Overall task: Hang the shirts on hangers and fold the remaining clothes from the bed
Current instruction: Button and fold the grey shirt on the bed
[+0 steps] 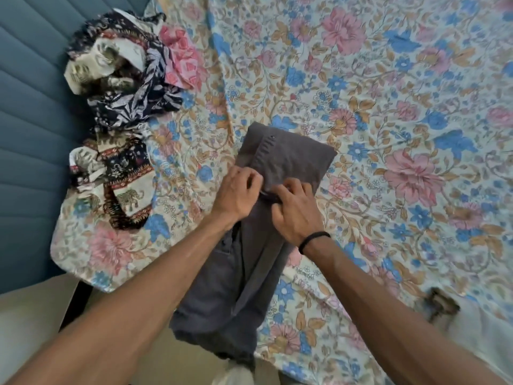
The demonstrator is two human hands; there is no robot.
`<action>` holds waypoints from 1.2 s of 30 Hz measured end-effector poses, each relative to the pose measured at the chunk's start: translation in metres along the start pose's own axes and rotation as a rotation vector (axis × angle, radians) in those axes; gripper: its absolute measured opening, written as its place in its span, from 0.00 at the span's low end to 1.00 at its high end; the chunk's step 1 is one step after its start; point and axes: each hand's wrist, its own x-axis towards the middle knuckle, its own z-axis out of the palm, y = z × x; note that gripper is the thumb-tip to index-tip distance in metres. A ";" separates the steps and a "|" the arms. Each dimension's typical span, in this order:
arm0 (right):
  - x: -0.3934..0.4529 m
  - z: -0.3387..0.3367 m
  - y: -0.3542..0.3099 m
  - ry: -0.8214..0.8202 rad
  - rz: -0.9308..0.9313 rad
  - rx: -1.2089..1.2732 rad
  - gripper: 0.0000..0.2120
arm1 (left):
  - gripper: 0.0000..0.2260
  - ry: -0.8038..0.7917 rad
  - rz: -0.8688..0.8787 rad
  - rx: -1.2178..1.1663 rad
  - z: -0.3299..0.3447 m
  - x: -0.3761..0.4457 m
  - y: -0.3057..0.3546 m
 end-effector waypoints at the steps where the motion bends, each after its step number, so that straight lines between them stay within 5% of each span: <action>1: -0.006 0.007 0.000 -0.040 0.048 -0.008 0.21 | 0.11 -0.044 -0.003 0.025 0.006 -0.007 -0.006; 4: -0.023 0.022 -0.001 0.041 0.229 0.048 0.19 | 0.18 -0.113 0.077 0.057 0.009 -0.031 -0.023; 6: -0.035 0.030 -0.007 0.213 0.295 0.126 0.14 | 0.19 -0.014 0.053 0.051 0.003 -0.045 -0.026; 9: -0.073 0.049 -0.027 0.364 0.512 0.377 0.17 | 0.19 0.141 -0.228 -0.025 -0.007 -0.086 -0.051; 12: -0.129 0.076 -0.062 0.304 0.837 0.618 0.28 | 0.20 -0.045 -0.473 -0.151 -0.014 -0.145 -0.102; 18: -0.232 0.127 -0.137 0.140 1.145 0.910 0.27 | 0.23 -0.507 -0.462 -0.178 -0.019 -0.240 -0.167; 22: -0.274 0.148 -0.159 0.174 1.128 0.886 0.12 | 0.16 -0.448 -0.469 -0.327 -0.021 -0.270 -0.185; 26: -0.289 0.129 -0.160 0.154 0.946 0.816 0.26 | 0.25 -0.324 -0.211 -0.340 -0.040 -0.286 -0.177; 29: -0.286 0.100 -0.157 0.060 0.694 0.711 0.25 | 0.14 -0.375 -0.056 -0.300 -0.056 -0.283 -0.160; 33: -0.275 0.051 -0.137 0.011 0.820 1.156 0.27 | 0.20 -0.472 -0.265 -0.604 -0.094 -0.260 -0.130; 36: -0.267 0.006 -0.124 -0.026 0.651 1.351 0.28 | 0.25 -0.643 -0.230 -0.718 -0.129 -0.243 -0.112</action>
